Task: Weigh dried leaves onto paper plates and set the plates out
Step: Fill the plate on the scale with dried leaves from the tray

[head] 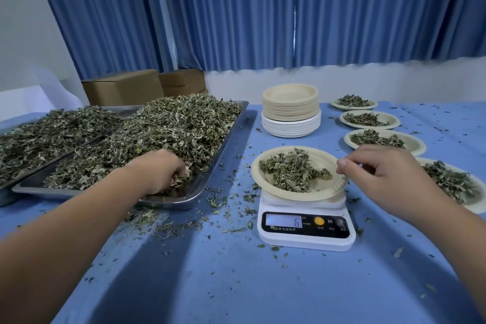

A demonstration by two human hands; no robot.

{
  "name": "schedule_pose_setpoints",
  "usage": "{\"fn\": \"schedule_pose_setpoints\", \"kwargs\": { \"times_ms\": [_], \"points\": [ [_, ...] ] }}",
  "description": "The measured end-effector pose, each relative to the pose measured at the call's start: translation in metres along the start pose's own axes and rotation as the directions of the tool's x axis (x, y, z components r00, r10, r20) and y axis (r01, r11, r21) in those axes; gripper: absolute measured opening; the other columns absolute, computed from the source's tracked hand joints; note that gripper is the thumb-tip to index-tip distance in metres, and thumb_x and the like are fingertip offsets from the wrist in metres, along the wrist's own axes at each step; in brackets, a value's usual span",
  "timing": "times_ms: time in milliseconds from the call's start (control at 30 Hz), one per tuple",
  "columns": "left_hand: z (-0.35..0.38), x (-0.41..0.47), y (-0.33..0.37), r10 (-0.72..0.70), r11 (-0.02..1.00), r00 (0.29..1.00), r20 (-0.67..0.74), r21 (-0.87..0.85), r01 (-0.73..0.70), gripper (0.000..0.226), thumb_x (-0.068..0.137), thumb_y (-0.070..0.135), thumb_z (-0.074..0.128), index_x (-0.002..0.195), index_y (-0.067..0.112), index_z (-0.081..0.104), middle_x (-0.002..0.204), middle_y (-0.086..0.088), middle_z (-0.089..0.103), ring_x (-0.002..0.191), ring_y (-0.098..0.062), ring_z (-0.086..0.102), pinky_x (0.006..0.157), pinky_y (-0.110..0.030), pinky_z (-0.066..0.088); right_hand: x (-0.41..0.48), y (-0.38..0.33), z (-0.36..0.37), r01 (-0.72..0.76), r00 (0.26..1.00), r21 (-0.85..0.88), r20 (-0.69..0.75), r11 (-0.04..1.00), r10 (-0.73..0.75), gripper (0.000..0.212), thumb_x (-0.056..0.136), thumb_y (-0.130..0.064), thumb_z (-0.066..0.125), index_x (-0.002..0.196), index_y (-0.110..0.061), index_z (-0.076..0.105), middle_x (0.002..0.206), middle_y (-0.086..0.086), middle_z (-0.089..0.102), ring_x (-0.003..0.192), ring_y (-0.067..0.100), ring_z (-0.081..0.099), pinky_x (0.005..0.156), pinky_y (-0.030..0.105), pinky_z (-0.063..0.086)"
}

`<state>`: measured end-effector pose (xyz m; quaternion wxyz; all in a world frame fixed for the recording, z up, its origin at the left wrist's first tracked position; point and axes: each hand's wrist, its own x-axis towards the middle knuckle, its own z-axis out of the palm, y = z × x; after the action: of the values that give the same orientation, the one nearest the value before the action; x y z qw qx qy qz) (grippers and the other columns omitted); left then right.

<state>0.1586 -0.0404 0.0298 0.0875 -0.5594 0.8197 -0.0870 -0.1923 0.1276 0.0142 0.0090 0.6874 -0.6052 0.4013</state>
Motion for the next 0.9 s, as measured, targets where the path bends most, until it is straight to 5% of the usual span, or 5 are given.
{"fn": "schedule_pose_setpoints", "kwargs": {
  "times_ms": [67, 233, 400, 467, 900],
  "points": [
    [-0.003, -0.001, 0.0, 0.012, 0.999, 1.0, -0.022, -0.05, -0.013, 0.034, 0.091, 0.003, 0.055, 0.113, 0.027, 0.064, 0.12, -0.001, 0.057, 0.088, -0.013, 0.059, 0.069, -0.025, 0.047, 0.001, 0.0, -0.001, 0.0, 1.0, 0.004, -0.005, 1.0, 0.0, 0.024, 0.089, -0.028, 0.059, 0.068, -0.03, 0.07, 0.067, -0.006, 0.062, 0.063, 0.0, 0.051, 0.055, 0.009, 0.034],
    [-0.014, -0.005, 0.006, 0.06, 0.966, 0.983, -0.171, -0.237, -0.101, 0.02, 0.094, 0.012, 0.061, 0.108, 0.022, 0.068, 0.116, 0.001, 0.063, 0.096, -0.014, 0.06, 0.089, -0.034, 0.051, 0.001, 0.0, -0.001, 0.006, 1.0, 0.005, -0.011, 1.0, -0.005, 0.024, 0.089, -0.029, 0.059, 0.068, -0.034, 0.068, 0.068, -0.007, 0.062, 0.064, 0.0, 0.051, 0.056, 0.008, 0.034],
    [-0.035, -0.015, 0.021, -0.014, 0.825, 0.962, -0.272, -0.546, -0.142, 0.014, 0.093, 0.019, 0.063, 0.095, 0.03, 0.071, 0.063, 0.009, 0.067, 0.037, -0.002, 0.042, 0.037, -0.02, 0.039, 0.0, -0.002, -0.002, -0.002, 1.0, 0.003, -0.011, 1.0, 0.002, 0.023, 0.09, -0.027, 0.06, 0.069, -0.031, 0.07, 0.069, -0.006, 0.063, 0.064, -0.002, 0.051, 0.056, 0.008, 0.034],
    [-0.046, -0.02, 0.029, -0.049, 0.733, 0.957, -0.286, -0.661, -0.16, 0.017, 0.093, 0.019, 0.063, 0.091, 0.034, 0.07, 0.048, 0.013, 0.06, 0.03, -0.002, 0.034, 0.032, -0.015, 0.029, 0.001, -0.002, -0.002, -0.009, 1.0, 0.003, -0.013, 1.0, 0.009, 0.023, 0.09, -0.027, 0.059, 0.07, -0.029, 0.071, 0.068, -0.005, 0.063, 0.064, -0.002, 0.05, 0.056, 0.008, 0.033],
    [-0.107, -0.026, 0.162, 0.151, 0.443, 0.858, -0.491, -0.742, -0.503, 0.014, 0.09, 0.011, 0.067, 0.094, 0.022, 0.074, 0.074, 0.005, 0.066, 0.056, 0.003, 0.057, 0.054, -0.009, 0.045, 0.002, 0.001, -0.007, -0.028, 0.997, 0.014, -0.069, 1.0, 0.028, 0.025, 0.09, -0.026, 0.059, 0.07, -0.02, 0.072, 0.064, -0.007, 0.058, 0.063, -0.001, 0.051, 0.053, 0.006, 0.034]
  ]
}}
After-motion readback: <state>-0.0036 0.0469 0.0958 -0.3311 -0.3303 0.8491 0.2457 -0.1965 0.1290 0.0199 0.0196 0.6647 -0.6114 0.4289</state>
